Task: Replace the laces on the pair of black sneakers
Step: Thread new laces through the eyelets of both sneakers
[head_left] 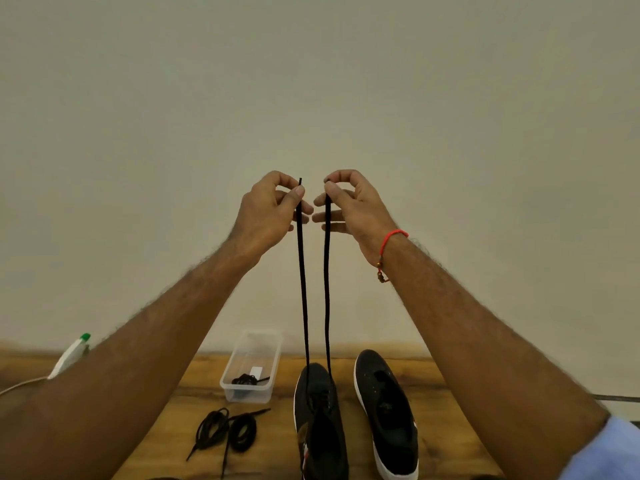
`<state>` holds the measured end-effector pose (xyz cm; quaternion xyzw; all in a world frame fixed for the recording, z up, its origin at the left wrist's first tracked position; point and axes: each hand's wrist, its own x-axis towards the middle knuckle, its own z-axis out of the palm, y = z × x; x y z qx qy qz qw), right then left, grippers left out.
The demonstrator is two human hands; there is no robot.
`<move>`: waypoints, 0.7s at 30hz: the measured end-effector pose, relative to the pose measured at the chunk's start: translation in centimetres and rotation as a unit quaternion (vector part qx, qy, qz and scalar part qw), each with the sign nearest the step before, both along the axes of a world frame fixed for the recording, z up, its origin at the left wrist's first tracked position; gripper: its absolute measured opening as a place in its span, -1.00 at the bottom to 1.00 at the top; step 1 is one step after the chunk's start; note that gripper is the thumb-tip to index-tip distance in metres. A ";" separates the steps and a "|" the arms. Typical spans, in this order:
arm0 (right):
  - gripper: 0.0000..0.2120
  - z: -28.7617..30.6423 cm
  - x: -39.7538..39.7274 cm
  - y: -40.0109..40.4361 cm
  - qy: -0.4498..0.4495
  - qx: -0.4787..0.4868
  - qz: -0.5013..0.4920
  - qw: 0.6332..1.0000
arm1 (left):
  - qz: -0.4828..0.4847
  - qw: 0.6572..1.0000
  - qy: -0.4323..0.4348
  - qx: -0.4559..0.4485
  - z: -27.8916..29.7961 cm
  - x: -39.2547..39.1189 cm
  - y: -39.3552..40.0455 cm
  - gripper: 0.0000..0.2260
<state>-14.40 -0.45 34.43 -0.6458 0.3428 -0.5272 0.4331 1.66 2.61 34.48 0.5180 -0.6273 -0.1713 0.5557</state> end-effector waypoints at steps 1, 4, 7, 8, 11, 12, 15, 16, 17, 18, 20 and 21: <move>-0.90 -0.9 -0.1 -0.1 0.010 0.008 -0.004 1.000 | 0.002 1.000 -0.006 0.007 -1.0 0.1 -0.1 -0.86; -0.92 -4.1 -0.4 -0.7 0.044 0.024 -0.013 0.999 | 0.016 0.998 -0.036 0.041 -4.9 0.8 -0.5 -0.85; -0.91 -7.9 -0.7 -1.3 0.077 0.052 -0.021 0.995 | 0.024 0.992 -0.084 0.094 -10.0 1.5 -1.1 -0.88; -0.91 -9.4 -0.8 -1.3 0.086 0.065 -0.026 0.994 | 0.014 0.986 -0.108 0.123 -12.1 1.8 -1.2 -0.88; -0.89 -14.4 -1.2 -1.5 0.141 0.085 -0.039 0.986 | -0.034 0.957 -0.198 0.209 -18.6 2.4 -1.1 -0.77; -0.88 -16.3 -1.3 -1.6 0.171 0.090 -0.039 0.980 | -0.044 0.948 -0.223 0.222 -20.7 2.5 -1.0 -0.76; -0.84 -21.8 -1.9 -1.5 0.250 0.118 -0.035 0.960 | -0.042 0.933 -0.251 0.253 -25.9 2.1 -0.4 -0.77; -0.83 -23.2 -2.0 -1.4 0.265 0.126 -0.040 0.955 | -0.032 0.934 -0.242 0.260 -27.7 2.0 -0.1 -0.77; -0.82 -24.7 -2.1 -1.4 0.278 0.132 -0.046 0.950 | -0.009 0.934 -0.238 0.267 -29.4 1.9 0.1 -0.75; -0.81 -26.2 -2.3 -1.5 0.297 0.139 -0.046 0.944 | 0.025 0.929 -0.246 0.275 -31.0 1.8 0.5 -0.72; -0.76 -29.3 -2.6 -1.9 0.377 0.144 -0.033 0.914 | 0.099 0.906 -0.288 0.294 -33.2 1.5 1.3 -0.67; -0.70 -30.9 -2.9 -2.0 0.427 0.139 -0.033 0.893 | 0.115 0.899 -0.296 0.301 -33.6 1.3 1.6 -0.69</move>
